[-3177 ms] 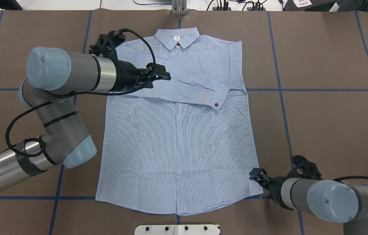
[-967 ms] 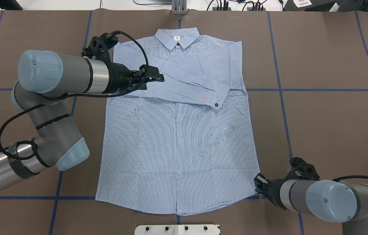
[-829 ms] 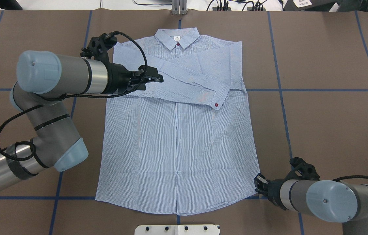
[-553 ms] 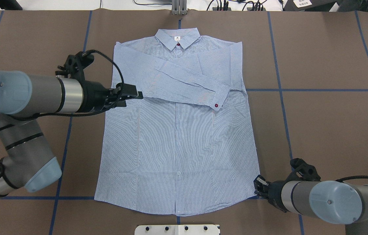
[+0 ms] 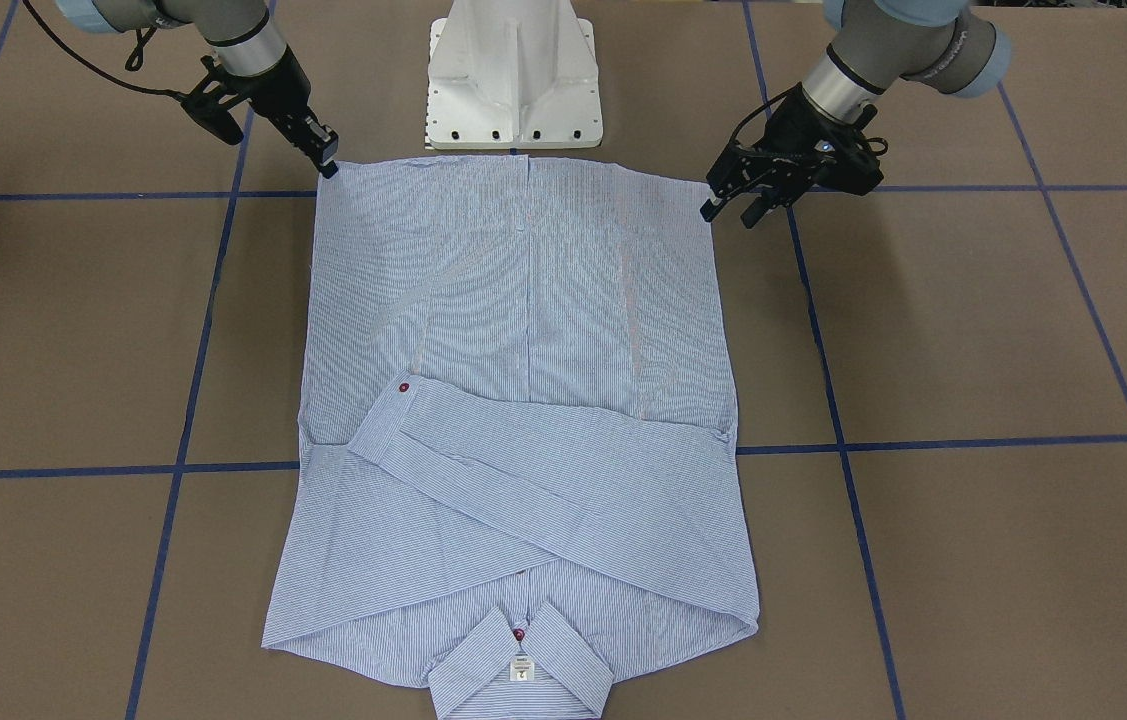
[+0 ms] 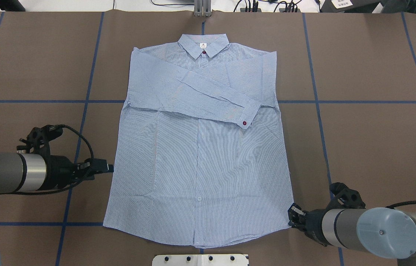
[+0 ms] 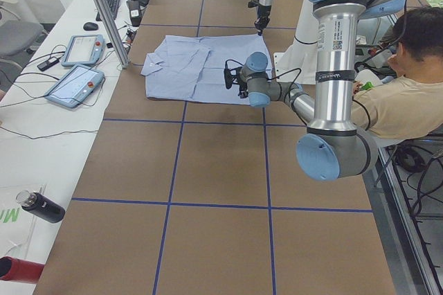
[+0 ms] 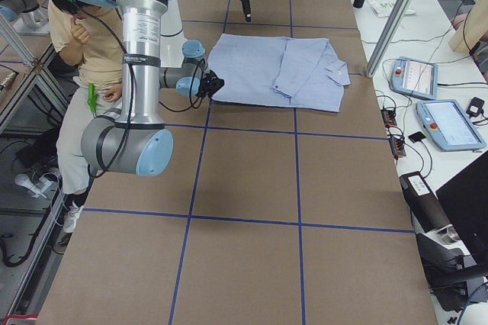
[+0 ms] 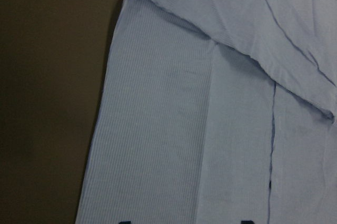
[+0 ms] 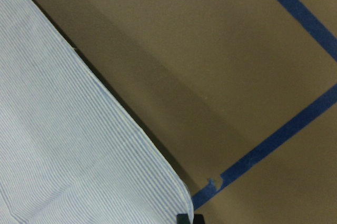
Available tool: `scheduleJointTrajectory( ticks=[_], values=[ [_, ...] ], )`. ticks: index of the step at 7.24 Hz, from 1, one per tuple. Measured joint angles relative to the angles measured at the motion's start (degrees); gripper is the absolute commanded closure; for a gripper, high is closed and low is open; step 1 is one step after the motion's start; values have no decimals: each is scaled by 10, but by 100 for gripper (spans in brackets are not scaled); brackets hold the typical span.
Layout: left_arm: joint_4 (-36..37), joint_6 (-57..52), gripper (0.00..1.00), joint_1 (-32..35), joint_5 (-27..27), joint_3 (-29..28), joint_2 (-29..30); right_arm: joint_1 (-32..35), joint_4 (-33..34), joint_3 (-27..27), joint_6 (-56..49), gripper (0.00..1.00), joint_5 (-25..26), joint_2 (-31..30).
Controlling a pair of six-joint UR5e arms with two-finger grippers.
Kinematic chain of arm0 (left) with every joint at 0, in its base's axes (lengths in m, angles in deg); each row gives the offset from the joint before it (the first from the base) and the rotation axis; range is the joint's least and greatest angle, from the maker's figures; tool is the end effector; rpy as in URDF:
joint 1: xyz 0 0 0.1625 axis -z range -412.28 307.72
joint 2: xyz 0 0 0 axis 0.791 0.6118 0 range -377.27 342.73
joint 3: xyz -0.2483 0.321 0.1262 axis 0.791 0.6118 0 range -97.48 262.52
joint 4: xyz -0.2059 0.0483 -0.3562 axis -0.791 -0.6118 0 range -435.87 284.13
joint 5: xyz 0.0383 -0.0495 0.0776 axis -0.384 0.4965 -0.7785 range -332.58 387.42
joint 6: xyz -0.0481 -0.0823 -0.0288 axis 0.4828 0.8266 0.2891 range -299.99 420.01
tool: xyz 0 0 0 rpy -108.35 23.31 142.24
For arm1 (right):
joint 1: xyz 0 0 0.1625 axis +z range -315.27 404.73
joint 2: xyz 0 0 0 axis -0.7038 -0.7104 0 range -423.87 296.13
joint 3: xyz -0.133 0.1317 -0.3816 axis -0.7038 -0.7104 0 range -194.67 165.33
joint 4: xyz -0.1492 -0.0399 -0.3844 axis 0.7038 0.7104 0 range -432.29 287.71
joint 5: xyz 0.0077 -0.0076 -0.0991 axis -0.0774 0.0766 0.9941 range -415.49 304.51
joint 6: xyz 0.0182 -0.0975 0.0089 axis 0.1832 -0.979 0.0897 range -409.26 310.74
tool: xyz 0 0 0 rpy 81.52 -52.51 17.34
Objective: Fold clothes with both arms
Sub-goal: 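Move the left gripper down to the hem corner nearest it, then grasp both bottom hem corners with the left and right grippers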
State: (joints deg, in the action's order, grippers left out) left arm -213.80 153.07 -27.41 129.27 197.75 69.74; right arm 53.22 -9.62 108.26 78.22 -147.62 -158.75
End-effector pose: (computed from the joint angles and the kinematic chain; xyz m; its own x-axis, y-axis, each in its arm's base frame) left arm 0.3757 -0.2985 0.3778 0.2948 -0.1943 -0.9356 0.2524 0.9602 -0.1199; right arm -0.4245 -0.1944 0.3760 0.3746 0.6706 0.6403 -0.4348 0.7369 -0.5175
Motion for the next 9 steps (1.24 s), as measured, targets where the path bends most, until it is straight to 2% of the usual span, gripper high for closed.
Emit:
scheduleJointTrajectory(
  ticks=[2, 4, 6, 9],
  values=[
    [8, 52, 25, -71, -56, 5, -16, 0, 0, 0, -1, 100, 1, -1],
    [79, 84, 26, -120, -89, 8, 8, -1, 1, -1, -1, 100, 2, -1],
    [136, 95, 26, -138, -97, 8, 26, -1, 1, -1, -1, 100, 2, 0],
    [152, 106, 29, -147, -100, 8, 23, 0, 1, -1, -1, 100, 3, 0]
  ],
)
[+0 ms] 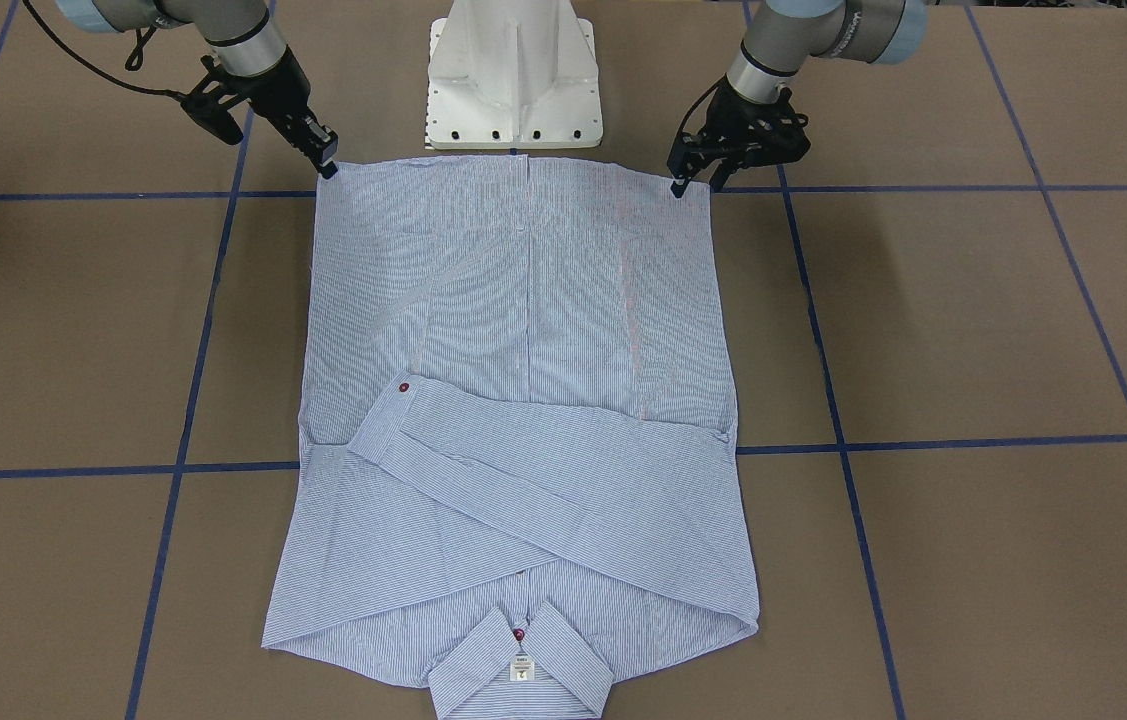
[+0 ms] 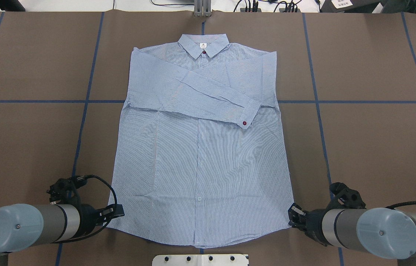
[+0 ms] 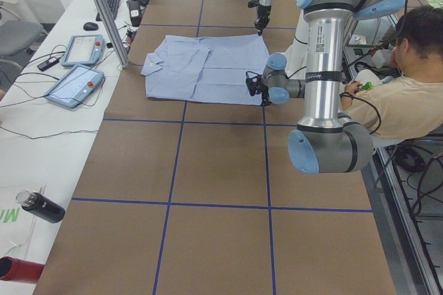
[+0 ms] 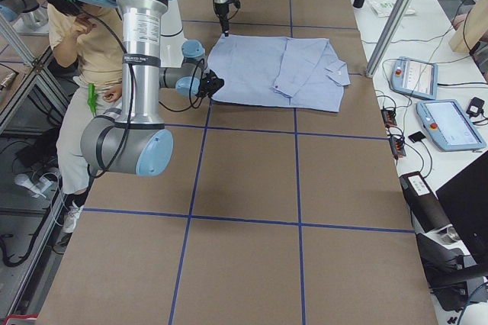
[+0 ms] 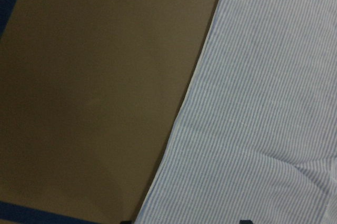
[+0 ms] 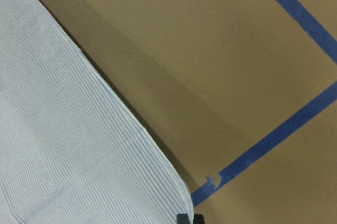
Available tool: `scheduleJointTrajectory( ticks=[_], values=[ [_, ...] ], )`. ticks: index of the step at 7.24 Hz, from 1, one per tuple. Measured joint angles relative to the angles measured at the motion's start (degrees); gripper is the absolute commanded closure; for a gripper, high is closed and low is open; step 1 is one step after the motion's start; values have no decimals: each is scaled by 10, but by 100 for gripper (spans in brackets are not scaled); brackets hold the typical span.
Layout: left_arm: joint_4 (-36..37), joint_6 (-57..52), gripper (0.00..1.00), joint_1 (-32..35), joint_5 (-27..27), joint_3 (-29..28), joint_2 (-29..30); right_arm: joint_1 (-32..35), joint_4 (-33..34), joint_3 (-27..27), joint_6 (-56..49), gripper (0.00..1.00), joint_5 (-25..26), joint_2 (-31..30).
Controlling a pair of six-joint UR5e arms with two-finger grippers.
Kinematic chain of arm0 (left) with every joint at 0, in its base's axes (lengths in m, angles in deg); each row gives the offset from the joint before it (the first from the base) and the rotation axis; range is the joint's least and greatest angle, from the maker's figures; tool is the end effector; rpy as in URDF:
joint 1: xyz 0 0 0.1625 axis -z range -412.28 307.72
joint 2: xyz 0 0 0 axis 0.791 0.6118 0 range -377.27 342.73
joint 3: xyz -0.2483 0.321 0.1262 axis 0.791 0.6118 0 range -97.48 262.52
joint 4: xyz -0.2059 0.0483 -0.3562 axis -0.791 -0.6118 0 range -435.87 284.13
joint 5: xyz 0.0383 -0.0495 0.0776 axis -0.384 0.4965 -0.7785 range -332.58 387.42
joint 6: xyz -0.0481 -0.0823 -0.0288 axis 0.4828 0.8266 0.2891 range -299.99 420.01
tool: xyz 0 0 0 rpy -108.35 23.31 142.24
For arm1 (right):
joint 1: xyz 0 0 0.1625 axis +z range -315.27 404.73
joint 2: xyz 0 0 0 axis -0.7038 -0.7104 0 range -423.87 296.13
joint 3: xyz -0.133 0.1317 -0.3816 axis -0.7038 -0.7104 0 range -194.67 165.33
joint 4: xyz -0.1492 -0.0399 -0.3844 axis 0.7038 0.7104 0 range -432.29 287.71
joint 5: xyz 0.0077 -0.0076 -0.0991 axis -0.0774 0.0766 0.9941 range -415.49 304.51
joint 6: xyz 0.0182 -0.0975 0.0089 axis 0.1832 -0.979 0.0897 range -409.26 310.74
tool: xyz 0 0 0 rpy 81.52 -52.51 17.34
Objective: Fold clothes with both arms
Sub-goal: 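Grasp both bottom hem corners with the left and right grippers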
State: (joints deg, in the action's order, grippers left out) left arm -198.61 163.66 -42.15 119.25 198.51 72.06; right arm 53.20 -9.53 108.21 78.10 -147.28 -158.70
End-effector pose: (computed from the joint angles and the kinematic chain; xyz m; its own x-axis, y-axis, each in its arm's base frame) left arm 0.4563 -0.2137 0.3878 0.4710 -0.3239 -0.8205 0.2678 0.9388 -0.2168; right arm -0.4249 -0.1949 0.3763 0.3738 0.6688 0.6427 -0.4384 0.7380 -0.5130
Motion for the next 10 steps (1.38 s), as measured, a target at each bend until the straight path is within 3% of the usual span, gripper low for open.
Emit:
scheduleJointTrajectory(
  ticks=[3, 5, 10],
  values=[
    [4, 10, 32, -7, 0, -4, -1, 1, 0, 1, 0, 100, 0, 0],
    [4, 15, 45, -7, 1, -4, -2, 1, 0, 1, 0, 100, 0, 0],
    [4, 31, 41, -13, 0, -2, -4, 1, 0, 0, 0, 100, 0, 0]
  ],
)
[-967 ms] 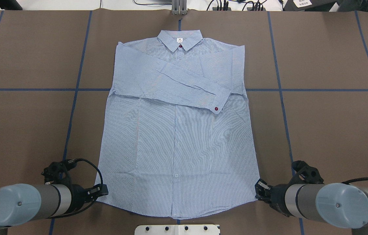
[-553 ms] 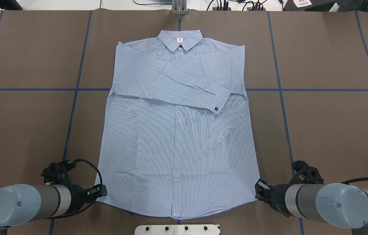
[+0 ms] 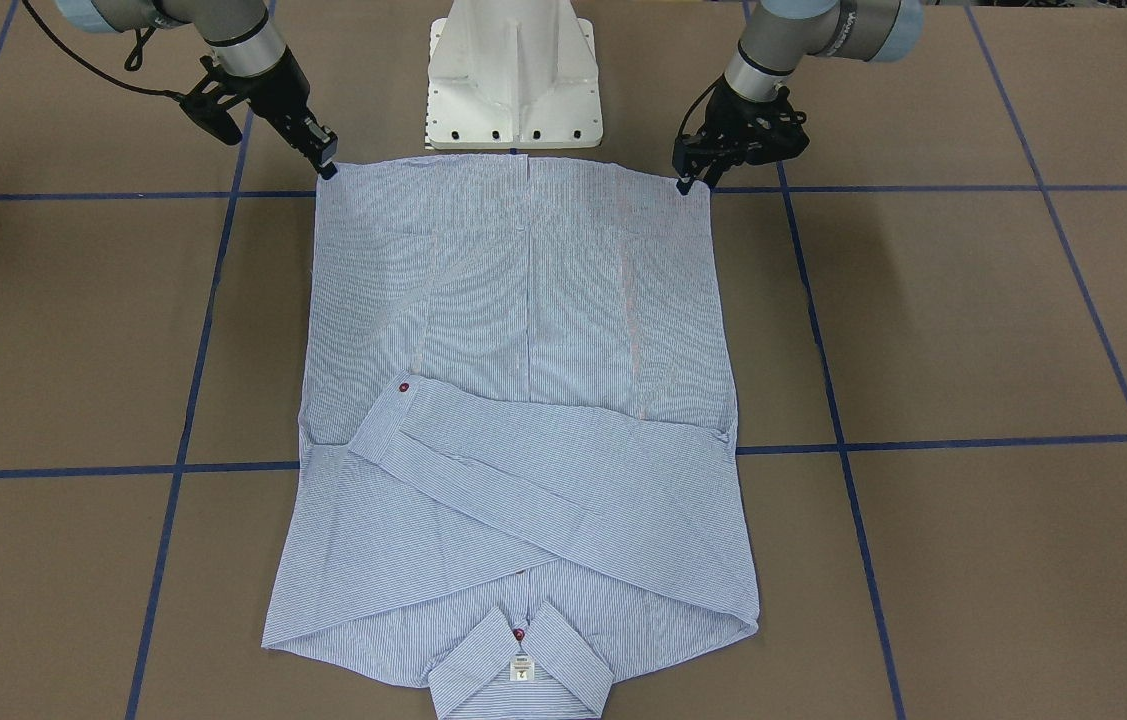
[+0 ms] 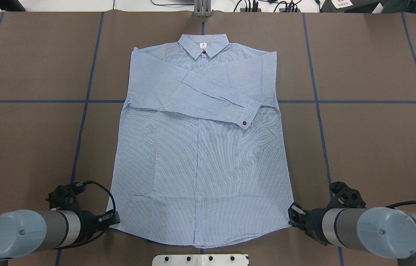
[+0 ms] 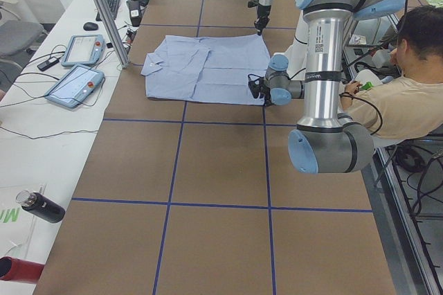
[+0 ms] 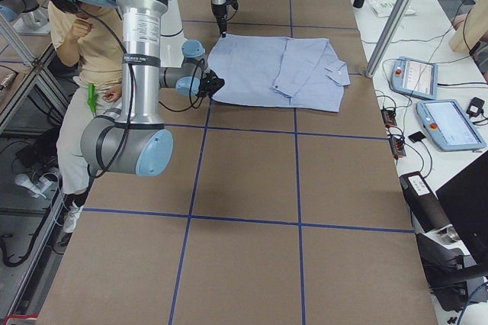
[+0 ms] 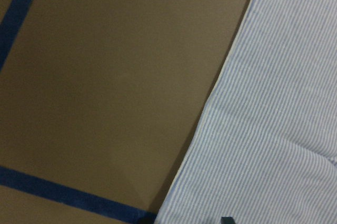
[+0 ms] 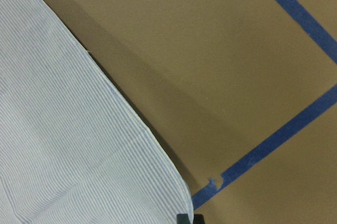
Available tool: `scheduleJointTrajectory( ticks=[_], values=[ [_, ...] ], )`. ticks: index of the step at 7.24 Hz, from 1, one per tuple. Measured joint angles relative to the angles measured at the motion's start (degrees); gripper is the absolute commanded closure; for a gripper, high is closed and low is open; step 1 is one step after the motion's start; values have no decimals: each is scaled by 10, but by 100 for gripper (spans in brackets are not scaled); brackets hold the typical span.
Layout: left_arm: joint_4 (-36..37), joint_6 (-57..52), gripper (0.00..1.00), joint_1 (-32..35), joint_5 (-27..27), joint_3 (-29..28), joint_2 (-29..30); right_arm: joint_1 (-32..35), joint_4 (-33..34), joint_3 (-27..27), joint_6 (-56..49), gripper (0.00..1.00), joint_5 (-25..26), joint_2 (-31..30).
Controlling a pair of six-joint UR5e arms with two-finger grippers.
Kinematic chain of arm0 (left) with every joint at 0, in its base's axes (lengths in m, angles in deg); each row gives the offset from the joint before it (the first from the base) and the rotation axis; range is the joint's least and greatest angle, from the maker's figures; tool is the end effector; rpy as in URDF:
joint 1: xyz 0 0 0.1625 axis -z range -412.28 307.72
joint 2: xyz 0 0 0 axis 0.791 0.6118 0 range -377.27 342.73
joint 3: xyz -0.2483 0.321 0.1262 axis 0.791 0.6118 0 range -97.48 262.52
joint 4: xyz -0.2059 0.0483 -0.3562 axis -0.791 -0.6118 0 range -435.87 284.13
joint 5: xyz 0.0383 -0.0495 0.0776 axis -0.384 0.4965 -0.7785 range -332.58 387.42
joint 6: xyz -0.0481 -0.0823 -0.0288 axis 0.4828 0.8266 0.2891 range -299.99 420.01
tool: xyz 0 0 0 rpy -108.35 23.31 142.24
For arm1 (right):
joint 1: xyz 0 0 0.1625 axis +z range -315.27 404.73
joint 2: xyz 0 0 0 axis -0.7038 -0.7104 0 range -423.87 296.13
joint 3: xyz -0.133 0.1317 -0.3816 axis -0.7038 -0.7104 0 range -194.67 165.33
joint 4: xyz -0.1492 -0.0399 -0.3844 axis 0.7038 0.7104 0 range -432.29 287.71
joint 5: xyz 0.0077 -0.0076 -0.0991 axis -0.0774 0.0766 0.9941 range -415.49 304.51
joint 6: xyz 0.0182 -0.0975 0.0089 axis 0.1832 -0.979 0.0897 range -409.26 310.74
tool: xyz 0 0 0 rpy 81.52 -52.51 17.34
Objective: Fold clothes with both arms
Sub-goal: 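Grasp both bottom hem corners with the left and right grippers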
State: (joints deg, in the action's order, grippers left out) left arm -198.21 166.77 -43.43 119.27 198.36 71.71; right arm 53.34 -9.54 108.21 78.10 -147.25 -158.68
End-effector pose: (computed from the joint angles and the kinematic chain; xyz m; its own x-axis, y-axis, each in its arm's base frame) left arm 0.4603 -0.2033 0.3930 0.4766 -0.3660 -0.7993 0.2761 0.9255 -0.2591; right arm -0.4245 -0.1960 0.3761 0.3715 0.6696 0.6431 -0.4403 0.7369 -0.5129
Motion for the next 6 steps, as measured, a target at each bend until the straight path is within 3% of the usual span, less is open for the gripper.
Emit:
scheduleJointTrajectory(
  ticks=[6],
  values=[
    [-1, 0, 43, -2, 0, 5, -17, 0, 0, 0, 0, 100, 1, -1]
  ],
)
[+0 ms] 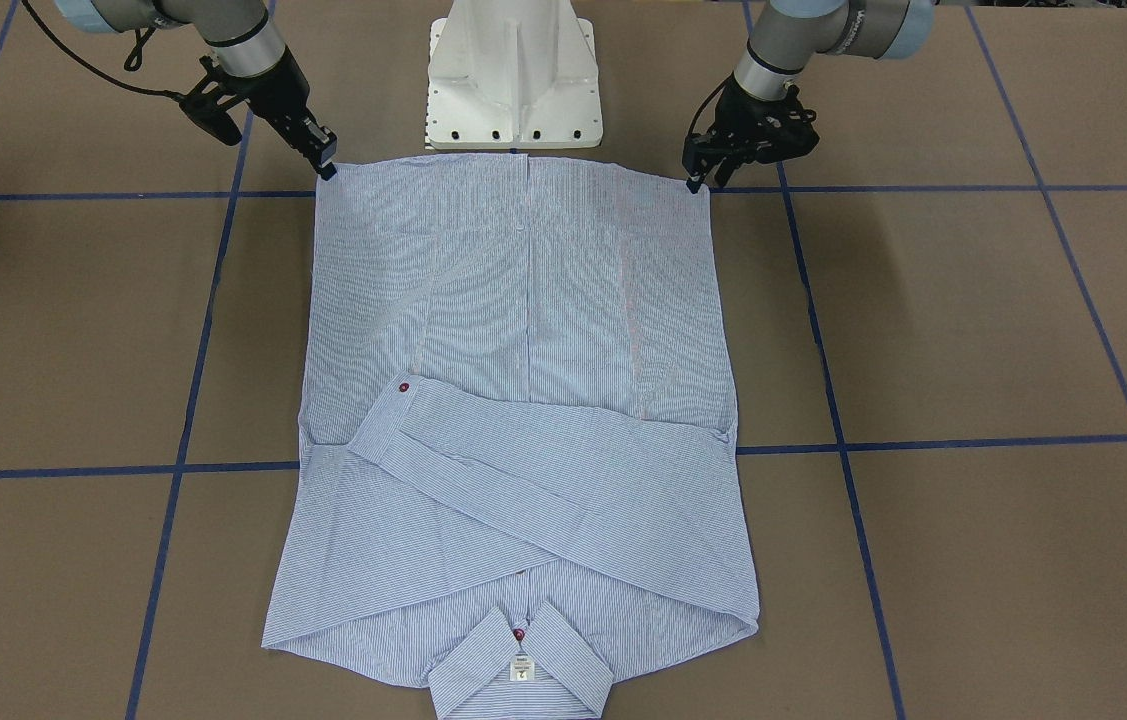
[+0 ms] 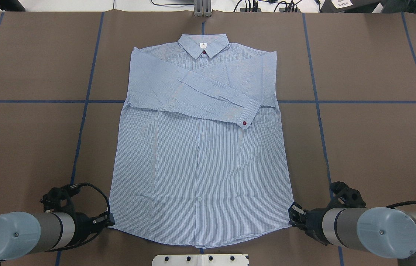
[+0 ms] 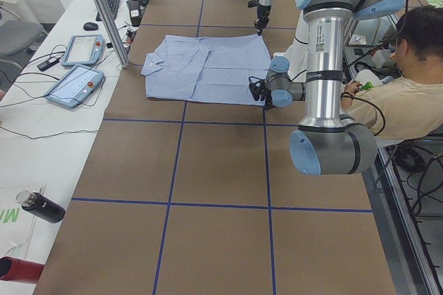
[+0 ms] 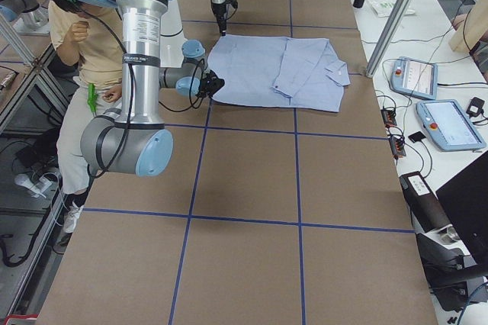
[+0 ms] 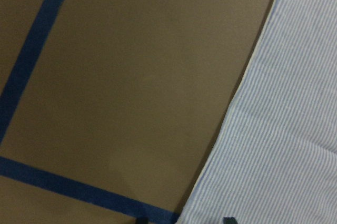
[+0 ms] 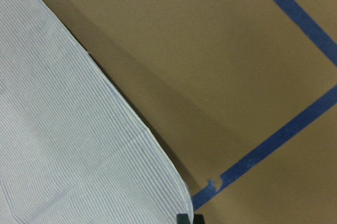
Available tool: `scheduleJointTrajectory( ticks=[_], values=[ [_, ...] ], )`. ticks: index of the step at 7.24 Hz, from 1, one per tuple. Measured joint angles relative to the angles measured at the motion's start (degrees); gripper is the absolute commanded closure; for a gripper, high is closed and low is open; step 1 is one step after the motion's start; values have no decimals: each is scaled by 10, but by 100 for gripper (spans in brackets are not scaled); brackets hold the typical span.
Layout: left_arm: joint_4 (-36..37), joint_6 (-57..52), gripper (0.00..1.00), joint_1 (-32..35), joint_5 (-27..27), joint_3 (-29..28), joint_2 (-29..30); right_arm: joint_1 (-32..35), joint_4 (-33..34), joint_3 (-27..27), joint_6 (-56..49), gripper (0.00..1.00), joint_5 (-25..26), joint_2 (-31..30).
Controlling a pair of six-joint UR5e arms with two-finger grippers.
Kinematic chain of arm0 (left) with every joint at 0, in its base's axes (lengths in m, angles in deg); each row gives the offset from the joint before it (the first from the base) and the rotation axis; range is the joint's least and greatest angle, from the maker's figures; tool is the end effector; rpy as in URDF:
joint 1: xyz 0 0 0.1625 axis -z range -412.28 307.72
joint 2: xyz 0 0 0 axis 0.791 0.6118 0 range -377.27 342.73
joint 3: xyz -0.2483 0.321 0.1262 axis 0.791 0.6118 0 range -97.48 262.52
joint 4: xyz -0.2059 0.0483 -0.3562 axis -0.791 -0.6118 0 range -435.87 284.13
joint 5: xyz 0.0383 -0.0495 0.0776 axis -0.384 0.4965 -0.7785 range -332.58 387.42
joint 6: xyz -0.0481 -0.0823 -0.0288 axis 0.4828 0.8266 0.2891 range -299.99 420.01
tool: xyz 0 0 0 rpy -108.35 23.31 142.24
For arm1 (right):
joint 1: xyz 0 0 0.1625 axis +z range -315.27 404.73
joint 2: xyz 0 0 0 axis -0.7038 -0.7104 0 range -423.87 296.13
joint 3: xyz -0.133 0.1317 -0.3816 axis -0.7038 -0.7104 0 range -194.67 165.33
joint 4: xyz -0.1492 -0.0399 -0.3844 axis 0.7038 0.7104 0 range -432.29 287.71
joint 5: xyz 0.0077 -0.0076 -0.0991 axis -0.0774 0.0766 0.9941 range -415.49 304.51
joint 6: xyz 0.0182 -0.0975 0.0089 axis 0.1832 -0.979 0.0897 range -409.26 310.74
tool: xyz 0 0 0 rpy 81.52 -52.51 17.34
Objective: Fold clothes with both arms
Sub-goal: 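Grasp both bottom hem corners with the left and right grippers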
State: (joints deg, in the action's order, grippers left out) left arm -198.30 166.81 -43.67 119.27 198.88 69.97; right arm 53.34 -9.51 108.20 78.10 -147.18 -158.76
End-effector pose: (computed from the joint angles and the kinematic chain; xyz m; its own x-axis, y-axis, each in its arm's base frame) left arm 0.4524 -0.2001 0.4030 0.4934 -0.3670 -0.7886 0.2776 0.9257 -0.2571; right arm -0.4243 -0.1961 0.3769 0.3723 0.6698 0.6425 -0.4422 0.7367 -0.5117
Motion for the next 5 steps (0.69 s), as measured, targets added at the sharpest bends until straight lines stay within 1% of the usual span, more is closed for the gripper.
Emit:
scheduleJointTrajectory(
  ticks=[3, 4, 5],
  values=[
    [0, 0, 43, -2, -1, -1, 3, 0, 0, 0, 0, 100, 0, 0],
    [0, 0, 50, -3, -1, -1, 3, 0, 0, 0, 0, 100, 0, 0],
    [0, 0, 70, -3, -1, -2, 3, 0, 0, 0, 0, 100, 0, 0]
  ],
)
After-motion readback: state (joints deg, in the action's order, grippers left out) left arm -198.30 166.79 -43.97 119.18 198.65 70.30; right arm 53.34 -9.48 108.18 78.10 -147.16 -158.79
